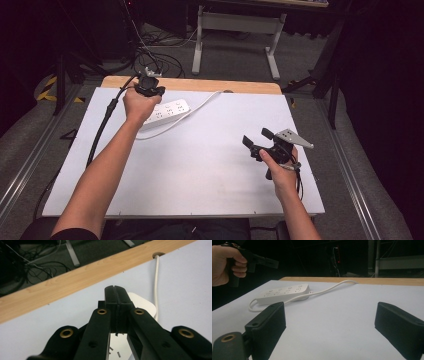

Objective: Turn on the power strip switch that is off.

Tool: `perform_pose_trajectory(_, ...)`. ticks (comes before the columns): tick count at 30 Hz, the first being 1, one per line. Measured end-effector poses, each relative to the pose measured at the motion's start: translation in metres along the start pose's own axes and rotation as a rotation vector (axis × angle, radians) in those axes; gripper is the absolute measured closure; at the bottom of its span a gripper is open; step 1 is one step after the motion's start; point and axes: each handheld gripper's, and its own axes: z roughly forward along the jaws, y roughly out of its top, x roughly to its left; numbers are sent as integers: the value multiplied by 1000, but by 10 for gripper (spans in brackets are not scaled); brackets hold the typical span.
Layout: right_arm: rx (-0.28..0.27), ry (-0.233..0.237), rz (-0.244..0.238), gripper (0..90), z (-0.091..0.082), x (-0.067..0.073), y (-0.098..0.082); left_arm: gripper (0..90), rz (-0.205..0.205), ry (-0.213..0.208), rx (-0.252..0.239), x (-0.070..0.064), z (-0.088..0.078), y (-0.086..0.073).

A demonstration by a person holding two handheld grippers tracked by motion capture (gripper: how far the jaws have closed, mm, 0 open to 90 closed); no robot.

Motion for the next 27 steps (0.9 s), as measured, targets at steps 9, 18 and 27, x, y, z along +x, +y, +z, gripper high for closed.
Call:
perform_pose_trajectory(9, 6, 3, 4, 105, 0, 0, 0, 899, 3, -16, 118, -8, 29, -4)
perform_pose_trajectory(18, 8, 16, 6, 106, 0, 4, -1, 899, -15, 23, 210, -6, 57, -15)
perform_pose_trajectory(27, 8, 18, 11, 106, -1, 4, -1, 900, -37, 9, 199, -3, 61, -19)
